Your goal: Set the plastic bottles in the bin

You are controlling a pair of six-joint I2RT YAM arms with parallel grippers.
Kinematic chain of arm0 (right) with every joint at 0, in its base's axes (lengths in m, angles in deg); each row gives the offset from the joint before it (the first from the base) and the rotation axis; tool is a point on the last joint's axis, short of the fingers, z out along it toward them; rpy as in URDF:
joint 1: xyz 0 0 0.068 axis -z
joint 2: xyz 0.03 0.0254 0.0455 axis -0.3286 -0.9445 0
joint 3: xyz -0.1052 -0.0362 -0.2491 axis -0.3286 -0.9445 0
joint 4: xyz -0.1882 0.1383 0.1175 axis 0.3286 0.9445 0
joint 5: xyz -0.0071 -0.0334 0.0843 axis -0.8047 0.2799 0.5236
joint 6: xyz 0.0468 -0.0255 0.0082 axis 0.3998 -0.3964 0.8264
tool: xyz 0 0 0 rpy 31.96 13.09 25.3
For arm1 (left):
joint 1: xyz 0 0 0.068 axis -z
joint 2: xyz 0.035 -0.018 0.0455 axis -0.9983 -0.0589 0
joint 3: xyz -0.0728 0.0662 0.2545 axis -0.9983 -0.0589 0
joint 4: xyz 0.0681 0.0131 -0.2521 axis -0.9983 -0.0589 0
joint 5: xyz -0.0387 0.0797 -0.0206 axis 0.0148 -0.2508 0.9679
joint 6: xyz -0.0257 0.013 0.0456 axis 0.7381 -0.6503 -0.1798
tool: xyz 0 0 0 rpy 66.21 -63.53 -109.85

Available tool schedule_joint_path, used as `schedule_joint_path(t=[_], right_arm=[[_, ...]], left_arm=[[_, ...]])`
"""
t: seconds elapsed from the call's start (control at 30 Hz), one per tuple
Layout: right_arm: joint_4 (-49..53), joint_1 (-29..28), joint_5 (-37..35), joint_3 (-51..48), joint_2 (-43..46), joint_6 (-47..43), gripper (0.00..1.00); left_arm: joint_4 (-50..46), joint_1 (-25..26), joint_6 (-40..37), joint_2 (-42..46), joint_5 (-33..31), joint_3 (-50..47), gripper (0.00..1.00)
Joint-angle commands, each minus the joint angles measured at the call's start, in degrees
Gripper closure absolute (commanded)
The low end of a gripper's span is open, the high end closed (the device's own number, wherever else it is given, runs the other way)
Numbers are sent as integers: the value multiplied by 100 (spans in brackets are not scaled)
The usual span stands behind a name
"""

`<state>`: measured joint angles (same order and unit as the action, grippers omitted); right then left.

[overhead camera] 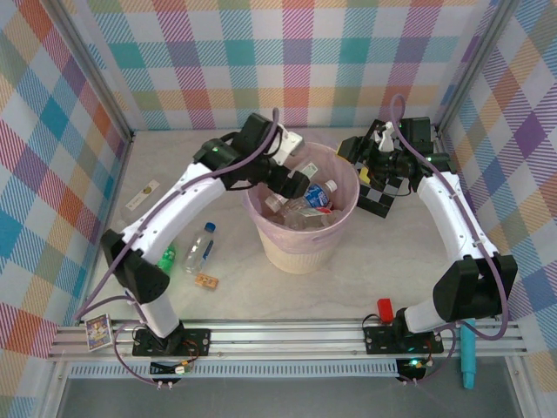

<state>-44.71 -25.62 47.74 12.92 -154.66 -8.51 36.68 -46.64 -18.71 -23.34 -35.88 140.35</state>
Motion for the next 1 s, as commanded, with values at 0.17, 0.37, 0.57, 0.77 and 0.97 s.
schedule_joint_path(t=[0.17, 0.37, 0.57, 0.77, 0.97], right_arm=[[-149, 7, 113, 48, -24, 14, 4], [-119, 4, 84, 41, -2, 1, 4], [-145, 7, 99, -28, 8, 25, 4], [-167, 9, 122, -9, 7, 33, 4], [-204, -4, 132, 4, 11, 44, 4]], left_arm=[[701, 9, 229, 294, 325, -80, 31], [850, 17, 236, 29, 195, -515, 51], [872, 125, 326, -140, 233, -975, 62], [899, 154, 420, 86, 92, -1098, 62], [734, 158, 400, 272, -302, -638, 44]])
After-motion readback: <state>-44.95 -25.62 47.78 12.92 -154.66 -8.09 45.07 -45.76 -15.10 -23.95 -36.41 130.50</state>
